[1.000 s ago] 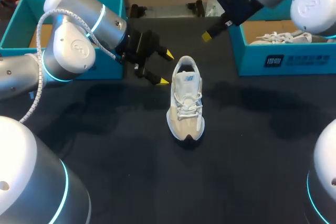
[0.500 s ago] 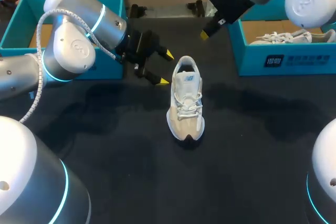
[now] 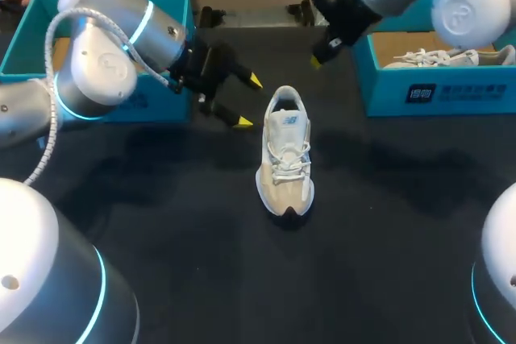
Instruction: Take the shoe out of the shoebox, open the shoe tongue, remove and reinsert the insole, then place the shoe into the shoebox
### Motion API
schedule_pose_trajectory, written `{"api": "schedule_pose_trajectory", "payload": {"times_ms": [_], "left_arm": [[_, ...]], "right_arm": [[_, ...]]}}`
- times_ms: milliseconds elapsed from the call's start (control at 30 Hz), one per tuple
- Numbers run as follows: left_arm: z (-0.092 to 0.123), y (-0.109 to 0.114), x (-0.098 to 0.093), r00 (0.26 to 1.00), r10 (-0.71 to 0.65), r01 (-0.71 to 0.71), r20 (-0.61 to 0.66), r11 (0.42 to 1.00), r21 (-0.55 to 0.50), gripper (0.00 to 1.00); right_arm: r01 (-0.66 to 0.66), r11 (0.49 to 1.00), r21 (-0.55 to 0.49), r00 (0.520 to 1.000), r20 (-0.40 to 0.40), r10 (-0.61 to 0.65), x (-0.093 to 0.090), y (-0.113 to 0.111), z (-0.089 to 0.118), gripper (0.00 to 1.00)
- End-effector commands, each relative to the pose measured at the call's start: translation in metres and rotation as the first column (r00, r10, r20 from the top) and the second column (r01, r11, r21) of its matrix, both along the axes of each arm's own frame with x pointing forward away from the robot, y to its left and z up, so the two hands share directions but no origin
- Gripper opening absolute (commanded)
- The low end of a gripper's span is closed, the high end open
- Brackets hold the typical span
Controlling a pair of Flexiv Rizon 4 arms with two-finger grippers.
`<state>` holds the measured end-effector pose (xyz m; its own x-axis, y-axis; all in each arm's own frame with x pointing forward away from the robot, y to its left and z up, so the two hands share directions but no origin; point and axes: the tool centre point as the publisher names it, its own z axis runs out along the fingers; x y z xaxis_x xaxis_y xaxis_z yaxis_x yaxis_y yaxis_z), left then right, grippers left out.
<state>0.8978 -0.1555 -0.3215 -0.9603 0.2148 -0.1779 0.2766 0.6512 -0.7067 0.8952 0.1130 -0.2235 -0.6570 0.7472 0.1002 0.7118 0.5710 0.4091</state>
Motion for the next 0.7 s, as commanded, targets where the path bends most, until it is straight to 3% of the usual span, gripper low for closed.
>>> {"api": "schedule_pose_trajectory", "payload": {"times_ms": [33, 333, 700], "left_arm": [[0.026, 0.029, -0.009, 1.000, -0.012, 0.012, 0.020, 1.000, -0.009, 1.00], [0.047, 0.055, -0.001, 0.999, 0.012, -0.012, 0.052, 1.000, -0.008, 1.00], [0.068, 0.088, 0.023, 0.991, 0.090, -0.090, 0.103, 0.996, 0.000, 1.00]], "right_arm": [[0.052, 0.994, -0.093, 0.999, -0.003, -0.053, 0.006, 0.020, -0.006, 0.00], [0.121, 0.986, -0.119, 0.993, 0.006, -0.121, 0.009, 0.032, -0.026, 0.00], [0.272, 0.955, -0.118, 0.958, -0.061, -0.280, 0.000, 0.049, -0.053, 0.00]]}}
